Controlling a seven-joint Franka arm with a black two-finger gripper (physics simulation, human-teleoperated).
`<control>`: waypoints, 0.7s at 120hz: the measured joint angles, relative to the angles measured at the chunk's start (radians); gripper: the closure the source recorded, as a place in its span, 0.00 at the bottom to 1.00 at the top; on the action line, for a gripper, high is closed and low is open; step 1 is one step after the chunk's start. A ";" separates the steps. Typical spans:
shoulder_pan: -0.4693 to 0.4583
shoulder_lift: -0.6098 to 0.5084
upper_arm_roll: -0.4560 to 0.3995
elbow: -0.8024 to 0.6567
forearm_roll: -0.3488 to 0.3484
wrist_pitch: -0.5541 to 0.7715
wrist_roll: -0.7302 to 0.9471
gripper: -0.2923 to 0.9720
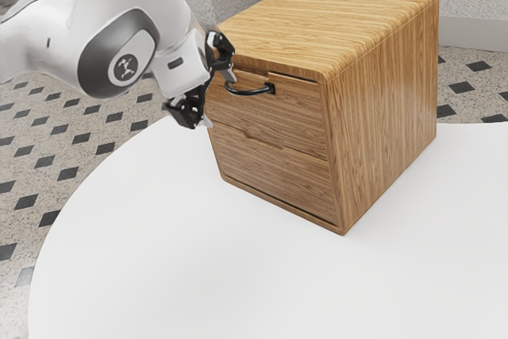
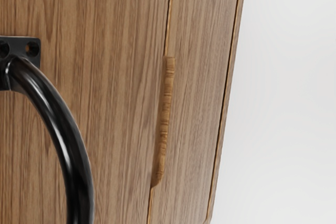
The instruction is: Pull the drawer handle with one arm to open the drawer
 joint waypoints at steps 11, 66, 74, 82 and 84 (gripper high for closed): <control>0.001 0.029 0.000 0.008 0.000 0.002 0.019 0.25; -0.012 -0.032 0.018 -0.101 -0.001 0.008 0.080 0.24; -0.026 -0.135 0.037 -0.205 0.001 0.022 0.085 0.29; -0.043 -0.262 0.077 -0.328 0.007 0.034 0.090 0.37; -0.053 -0.294 0.091 -0.360 0.008 0.039 0.091 0.38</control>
